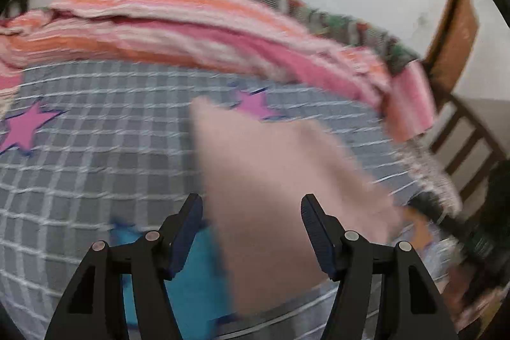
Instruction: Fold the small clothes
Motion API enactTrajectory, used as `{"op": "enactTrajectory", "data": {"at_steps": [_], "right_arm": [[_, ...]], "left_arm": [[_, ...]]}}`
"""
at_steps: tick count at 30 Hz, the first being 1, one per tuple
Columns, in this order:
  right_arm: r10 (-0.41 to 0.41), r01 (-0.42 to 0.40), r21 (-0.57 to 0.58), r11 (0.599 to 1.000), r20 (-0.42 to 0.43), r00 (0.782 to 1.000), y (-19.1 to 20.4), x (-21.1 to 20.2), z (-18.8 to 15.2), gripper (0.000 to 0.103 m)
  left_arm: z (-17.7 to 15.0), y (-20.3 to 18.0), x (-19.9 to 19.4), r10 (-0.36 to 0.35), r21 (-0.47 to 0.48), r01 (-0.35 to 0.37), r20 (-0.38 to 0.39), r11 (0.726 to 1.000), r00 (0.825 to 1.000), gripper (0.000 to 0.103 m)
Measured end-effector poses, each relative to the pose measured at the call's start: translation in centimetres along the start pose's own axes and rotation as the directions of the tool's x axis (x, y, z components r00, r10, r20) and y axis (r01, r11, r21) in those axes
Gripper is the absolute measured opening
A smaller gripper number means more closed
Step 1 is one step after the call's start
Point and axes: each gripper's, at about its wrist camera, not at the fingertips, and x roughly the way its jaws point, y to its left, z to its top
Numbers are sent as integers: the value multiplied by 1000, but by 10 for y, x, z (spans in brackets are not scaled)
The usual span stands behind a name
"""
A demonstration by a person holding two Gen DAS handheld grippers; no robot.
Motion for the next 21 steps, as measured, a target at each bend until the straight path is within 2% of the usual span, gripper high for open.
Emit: {"op": "enactTrajectory", "data": {"at_steps": [2,5,7,8,9,10,12,14,16,17,19,21], "right_arm": [[18,-18,19,1000,-15,1000,6,23,5,51],[-32,35,42,999,-55,998,9,57,7,49],[-69,71,18,997,-91,993,11,77,8,23],[-71,69,-23,997,-88,994,15,81,8,18],[-59,57,-47,997,-49,997,17,73,7,16],[-18,20,-59,998,26,999,18,55,7,15],[46,-41,-44,998,118,992,13,29,2,15],[-25,28,-28,999,116,993,5,27,-8,15],[-87,87,22,996,10,996,-13,48,-20,15],[-80,82,73,994,-30,996,-24,55,-26,16],[-38,43,150,988,-38,999,-38,55,-27,23],[-9,16,185,983,-34,999,-44,53,-19,51]], "left_arm": [[-9,20,2,19,-27,-20,-25,999,999,62],[-18,38,5,-6,-83,3,-37,997,999,62],[-18,44,7,-22,-104,19,-34,994,999,62],[-19,48,6,-27,-109,23,-33,994,999,62],[-18,50,6,-32,-111,29,-30,993,999,62],[-18,51,4,-40,-109,37,-24,993,999,62],[-21,54,2,-44,-101,43,-8,994,999,62],[-20,55,4,-53,-104,52,-3,993,999,62],[-17,56,9,-66,-117,64,-10,991,998,62],[-16,57,12,-69,-122,66,-15,990,998,62],[-14,57,12,-75,-123,73,-11,990,997,62],[-13,59,10,-76,-117,76,-2,990,997,62]]}}
